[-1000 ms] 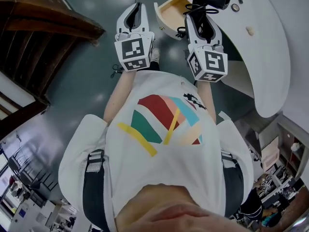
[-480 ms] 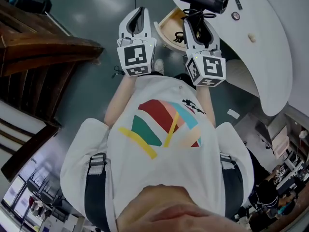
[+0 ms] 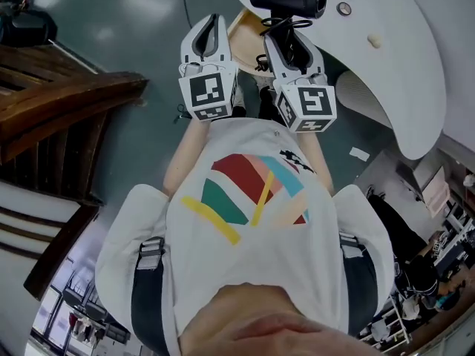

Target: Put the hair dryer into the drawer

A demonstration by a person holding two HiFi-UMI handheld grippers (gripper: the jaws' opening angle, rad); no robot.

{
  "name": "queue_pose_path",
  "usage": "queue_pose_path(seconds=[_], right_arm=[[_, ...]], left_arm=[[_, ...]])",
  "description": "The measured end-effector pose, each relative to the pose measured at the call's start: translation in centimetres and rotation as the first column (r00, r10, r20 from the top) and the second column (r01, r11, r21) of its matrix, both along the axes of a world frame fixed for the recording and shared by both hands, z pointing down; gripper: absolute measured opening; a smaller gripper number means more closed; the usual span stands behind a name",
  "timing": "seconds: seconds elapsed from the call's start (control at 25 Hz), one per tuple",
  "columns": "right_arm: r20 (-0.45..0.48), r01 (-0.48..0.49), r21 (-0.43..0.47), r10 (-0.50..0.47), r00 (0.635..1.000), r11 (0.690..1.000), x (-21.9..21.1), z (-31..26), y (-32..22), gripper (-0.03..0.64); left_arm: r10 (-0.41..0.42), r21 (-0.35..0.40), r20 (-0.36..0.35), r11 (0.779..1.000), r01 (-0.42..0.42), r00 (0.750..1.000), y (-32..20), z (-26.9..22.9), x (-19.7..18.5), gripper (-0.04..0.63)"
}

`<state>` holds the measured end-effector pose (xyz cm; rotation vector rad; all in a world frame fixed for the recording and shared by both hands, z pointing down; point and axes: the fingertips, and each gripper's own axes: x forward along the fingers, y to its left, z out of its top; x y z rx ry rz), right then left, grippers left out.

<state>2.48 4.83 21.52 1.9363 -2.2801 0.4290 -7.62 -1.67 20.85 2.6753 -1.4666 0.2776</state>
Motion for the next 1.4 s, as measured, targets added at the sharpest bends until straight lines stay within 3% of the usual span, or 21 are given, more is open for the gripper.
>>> queue_pose_path(seconds=[0.32, 0.84, 1.4], right_arm=[[0.010, 0.039, -0.027, -0.039, 0.999, 0.999, -0.2, 1.2, -1.2, 0.183], [0.086, -0.013, -0.169, 0.028, 0.996, 0.986, -0.4, 5.1, -1.0, 0.183], [0.221, -0.048, -0.394, 0.145, 0.964, 0.918, -0.7, 14.1, 2.6, 0.182]], left_arm=[[0.015, 0.002, 0.029, 1.000, -0.016, 0.999, -0.9, 0.4, 1.6, 0.017], [0.099, -0.072, 0.064, 0.993, -0.094, 0.993, -1.7, 3.7, 2.3, 0.017], [0.150, -0.177, 0.117, 0.976, -0.128, 0.982, -1.5, 9.4, 3.4, 0.017]])
